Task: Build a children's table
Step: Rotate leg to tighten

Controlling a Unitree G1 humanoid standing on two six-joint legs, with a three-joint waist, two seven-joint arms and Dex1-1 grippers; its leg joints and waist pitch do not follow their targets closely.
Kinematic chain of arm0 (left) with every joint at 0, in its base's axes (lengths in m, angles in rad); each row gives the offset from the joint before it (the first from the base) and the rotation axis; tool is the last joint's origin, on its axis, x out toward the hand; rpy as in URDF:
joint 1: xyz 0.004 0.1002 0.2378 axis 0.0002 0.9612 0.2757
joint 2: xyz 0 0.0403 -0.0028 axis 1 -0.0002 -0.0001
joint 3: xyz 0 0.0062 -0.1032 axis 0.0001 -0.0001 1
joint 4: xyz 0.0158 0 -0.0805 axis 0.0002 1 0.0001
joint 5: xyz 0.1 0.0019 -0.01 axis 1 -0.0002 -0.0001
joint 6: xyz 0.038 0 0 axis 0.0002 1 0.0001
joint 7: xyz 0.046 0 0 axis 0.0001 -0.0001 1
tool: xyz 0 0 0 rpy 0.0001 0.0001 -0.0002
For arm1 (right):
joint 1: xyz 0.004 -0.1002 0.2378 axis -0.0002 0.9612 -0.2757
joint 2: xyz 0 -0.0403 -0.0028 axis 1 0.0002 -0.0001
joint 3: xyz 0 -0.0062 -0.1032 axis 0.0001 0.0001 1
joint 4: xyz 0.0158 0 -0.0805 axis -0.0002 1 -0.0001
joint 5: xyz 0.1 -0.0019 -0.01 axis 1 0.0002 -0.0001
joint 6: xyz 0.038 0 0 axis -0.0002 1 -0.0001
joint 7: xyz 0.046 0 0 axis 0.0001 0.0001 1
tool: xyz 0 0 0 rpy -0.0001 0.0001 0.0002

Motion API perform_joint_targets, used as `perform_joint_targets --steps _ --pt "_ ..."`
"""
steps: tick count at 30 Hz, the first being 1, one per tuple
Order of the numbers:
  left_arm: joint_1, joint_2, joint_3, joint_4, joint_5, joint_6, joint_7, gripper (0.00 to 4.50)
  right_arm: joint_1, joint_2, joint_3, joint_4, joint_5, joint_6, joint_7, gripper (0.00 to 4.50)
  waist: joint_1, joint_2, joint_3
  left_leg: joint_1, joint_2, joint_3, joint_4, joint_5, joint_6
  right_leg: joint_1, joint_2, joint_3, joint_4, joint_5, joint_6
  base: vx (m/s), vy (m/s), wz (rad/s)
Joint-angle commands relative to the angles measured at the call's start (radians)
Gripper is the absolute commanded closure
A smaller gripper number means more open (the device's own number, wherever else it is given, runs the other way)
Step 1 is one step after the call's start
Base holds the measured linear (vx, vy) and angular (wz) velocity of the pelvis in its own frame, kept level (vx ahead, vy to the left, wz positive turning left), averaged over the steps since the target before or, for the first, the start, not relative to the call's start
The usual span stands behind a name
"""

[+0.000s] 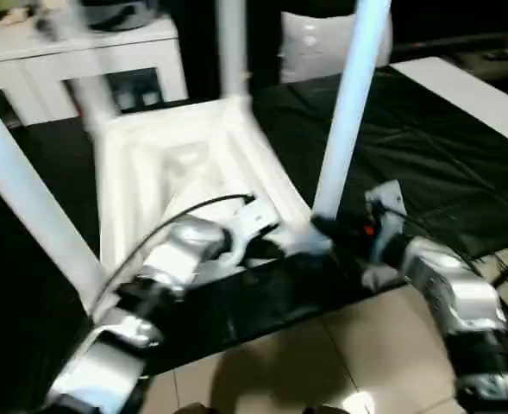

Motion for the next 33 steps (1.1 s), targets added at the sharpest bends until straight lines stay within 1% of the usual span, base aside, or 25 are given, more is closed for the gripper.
perform_joint_targets --steps 1,2,4,5,6,7,8,11,13,14,15,16,18,19,20,21,22,23,25,26,27,28,31,32,33 --pt "-0.047 -0.067 0.019 -0.019 -0.039 0.007 0.057 4.50 -0.022 0.069 0.039 0.074 -0.005 -0.015 -0.066 2.56 0.010 -0.021 -0.066 0.013 0.039 -0.031 -0.070 -0.285 0.035 0.040 -0.062 0.033 -0.103 -0.452 -0.151 0.000 0.000 0.00" --pt "-0.046 -0.082 0.022 -0.029 -0.037 0.011 0.071 4.50 -0.030 0.081 0.030 0.093 -0.012 -0.056 -0.072 2.56 0.011 -0.017 -0.066 0.014 0.040 -0.030 -0.069 -0.280 0.036 0.038 -0.062 0.033 -0.103 -0.434 -0.157 0.000 0.000 0.00" --pt "-0.038 -0.086 0.014 -0.046 -0.032 0.018 0.066 4.50 -0.030 0.091 0.021 0.089 -0.013 -0.056 -0.080 2.00 0.012 -0.018 -0.070 0.008 0.044 -0.031 -0.072 -0.251 0.052 0.045 -0.058 0.033 -0.092 -0.350 -0.176 0.000 0.000 0.00" --pt "-0.034 -0.083 0.008 -0.052 -0.028 0.015 0.060 4.50 -0.027 0.091 0.021 0.082 -0.013 -0.056 -0.077 1.87 0.013 -0.017 -0.072 0.009 0.046 -0.031 -0.072 -0.244 0.056 0.046 -0.058 0.034 -0.089 -0.326 -0.183 0.000 0.000 0.00" --pt "-0.031 -0.072 -0.003 -0.056 -0.021 -0.003 0.048 4.50 -0.017 0.085 0.022 0.064 -0.009 -0.054 -0.058 1.85 0.013 -0.013 -0.074 0.008 0.047 -0.030 -0.071 -0.226 0.065 0.047 -0.057 0.035 -0.084 -0.274 -0.198 0.000 0.000 0.00" --pt "-0.029 -0.064 -0.008 -0.055 -0.018 -0.013 0.039 4.50 -0.008 0.076 0.022 0.050 -0.005 -0.062 -0.040 1.76 0.015 -0.013 -0.074 0.010 0.047 -0.029 -0.070 -0.222 0.070 0.046 -0.057 0.036 -0.083 -0.257 -0.205 0.000 0.000 0.00" --pt "-0.029 -0.057 -0.011 -0.054 -0.015 -0.022 0.034 4.50 0.001 0.067 0.021 0.037 0.001 -0.074 -0.023 1.52 0.019 -0.015 -0.075 0.008 0.046 -0.027 -0.066 -0.200 0.082 0.049 -0.059 0.037 -0.078 -0.218 -0.221 0.000 0.000 0.00" --pt "-0.026 -0.042 -0.021 -0.053 -0.015 -0.054 0.012 4.50 0.017 0.046 0.014 0.013 0.015 -0.085 0.010 1.31 0.026 -0.015 -0.077 0.007 0.047 -0.026 -0.064 -0.180 0.096 0.053 -0.061 0.037 -0.074 -0.193 -0.223 0.000 0.000 0.00" --pt "-0.019 -0.020 -0.029 -0.057 -0.020 -0.080 -0.030 4.50 0.041 0.005 0.009 -0.024 0.041 -0.087 0.077 1.19 0.031 -0.016 -0.076 0.005 0.047 -0.026 -0.064 -0.166 0.104 0.055 -0.061 0.037 -0.074 -0.185 -0.225 0.000 0.000 0.00" --pt "-0.016 -0.007 -0.035 -0.056 -0.018 -0.092 -0.049 4.50 0.055 -0.023 0.011 -0.043 0.050 -0.090 0.117 0.99 0.039 -0.017 -0.075 0.006 0.048 -0.025 -0.063 -0.171 0.110 0.056 -0.063 0.038 -0.076 -0.196 -0.222 0.000 0.000 0.00" --pt "-0.015 0.007 -0.043 -0.049 -0.012 -0.111 -0.068 4.50 0.068 -0.049 0.013 -0.060 0.059 -0.091 0.156 0.99 0.039 -0.017 -0.075 0.006 0.048 -0.025 -0.063 -0.171 0.110 0.056 -0.063 0.038 -0.076 -0.196 -0.222 0.000 0.000 0.00" --pt "-0.013 0.036 -0.061 -0.037 -0.003 -0.148 -0.110 4.50 0.091 -0.103 0.018 -0.095 0.079 -0.077 0.236 0.93 0.042 -0.008 -0.073 0.011 0.051 -0.026 -0.066 -0.207 0.103 0.053 -0.058 0.037 -0.083 -0.224 -0.213 0.000 0.000 0.00" --pt "-0.013 0.045 -0.066 -0.034 -0.002 -0.160 -0.123 4.50 0.098 -0.120 0.021 -0.105 0.084 -0.071 0.262 0.80 0.050 -0.012 -0.072 0.012 0.052 -0.025 -0.066 -0.212 0.101 0.053 -0.060 0.038 -0.081 -0.236 -0.213 0.000 0.000 0.00" --pt "-0.010 0.071 -0.079 -0.029 -0.005 -0.203 -0.175 4.50 0.119 -0.174 0.041 -0.131 0.087 -0.060 0.336 0.60 0.059 -0.009 -0.072 0.013 0.053 -0.026 -0.067 -0.215 0.094 0.051 -0.062 0.038 -0.084 -0.272 -0.202 0.000 0.000 0.00" --pt "-0.008 0.091 -0.091 -0.027 -0.004 -0.238 -0.212 4.50 0.129 -0.207 0.052 -0.142 0.090 -0.051 0.381 0.60 0.063 -0.009 -0.072 0.015 0.054 -0.026 -0.067 -0.217 0.090 0.049 -0.061 0.038 -0.083 -0.278 -0.199 0.000 0.000 0.00" --pt "-0.008 0.091 -0.091 -0.027 -0.004 -0.239 -0.212 4.50 0.129 -0.207 0.052 -0.142 0.090 -0.051 0.381 0.60 0.064 -0.008 -0.070 0.016 0.056 -0.025 -0.069 -0.230 0.086 0.048 -0.060 0.039 -0.084 -0.294 -0.195 0.000 0.000 0.00" --pt "-0.005 0.115 -0.106 -0.023 -0.003 -0.293 -0.261 4.50 0.137 -0.245 0.064 -0.149 0.091 -0.046 0.430 0.60 0.067 -0.011 -0.070 0.013 0.056 -0.027 -0.070 -0.234 0.082 0.049 -0.061 0.038 -0.083 -0.301 -0.193 0.000 0.000 0.00" --pt "-0.003 0.133 -0.119 -0.026 -0.001 -0.314 -0.299 4.50 0.134 -0.262 0.065 -0.145 0.090 -0.056 0.452 0.60 0.070 -0.011 -0.071 0.013 0.057 -0.027 -0.070 -0.233 0.078 0.049 -0.063 0.038 -0.082 -0.306 -0.188 0.000 0.000 0.00" --pt "-0.002 0.144 -0.128 -0.028 0.000 -0.324 -0.323 4.50 0.132 -0.272 0.065 -0.142 0.089 -0.064 0.465 0.60 0.071 -0.008 -0.071 0.014 0.059 -0.028 -0.070 -0.230 0.074 0.046 -0.064 0.039 -0.079 -0.298 -0.192 0.000 0.000 0.00" --pt "-0.002 0.144 -0.128 -0.028 0.000 -0.324 -0.323 4.50 0.132 -0.272 0.065 -0.142 0.089 -0.064 0.465 0.60 0.071 -0.010 -0.071 0.013 0.058 -0.026 -0.069 -0.225 0.072 0.046 -0.064 0.040 -0.078 -0.284 -0.199 0.000 0.000 0.00" --pt "-0.003 0.177 -0.159 -0.025 0.007 -0.378 -0.397 4.50 0.125 -0.304 0.073 -0.136 0.107 -0.066 0.538 0.60 0.074 -0.015 -0.072 0.014 0.057 -0.025 -0.068 -0.222 0.074 0.045 -0.065 0.040 -0.079 -0.282 -0.202 0.000 0.000 0.00" --pt "-0.003 0.192 -0.174 -0.025 0.011 -0.405 -0.430 4.50 0.124 -0.319 0.083 -0.136 0.116 -0.066 0.582 0.76 0.081 -0.014 -0.073 0.016 0.059 -0.025 -0.068 -0.224 0.081 0.046 -0.065 0.040 -0.078 -0.287 -0.201 0.000 0.000 0.00" --pt "-0.003 0.216 -0.201 -0.024 0.020 -0.445 -0.486 4.50 0.122 -0.344 0.111 -0.135 0.130 -0.050 0.653 0.87 0.091 -0.014 -0.074 0.015 0.063 -0.023 -0.065 -0.197 0.088 0.044 -0.065 0.042 -0.070 -0.247 -0.213 0.000 0.000 0.00" --pt "-0.005 0.220 -0.205 -0.020 0.020 -0.458 -0.497 4.50 0.120 -0.348 0.117 -0.134 0.133 -0.047 0.670 1.06 0.091 -0.018 -0.073 0.014 0.062 -0.023 -0.065 -0.193 0.090 0.044 -0.066 0.042 -0.069 -0.244 -0.215 0.000 0.000 0.00" --pt "-0.004 0.227 -0.211 -0.023 0.013 -0.472 -0.528 4.50 0.117 -0.355 0.133 -0.131 0.136 -0.046 0.709 1.06 0.094 -0.017 -0.074 0.014 0.062 -0.023 -0.065 -0.192 0.090 0.044 -0.067 0.042 -0.068 -0.245 -0.217 0.000 0.000 0.00"
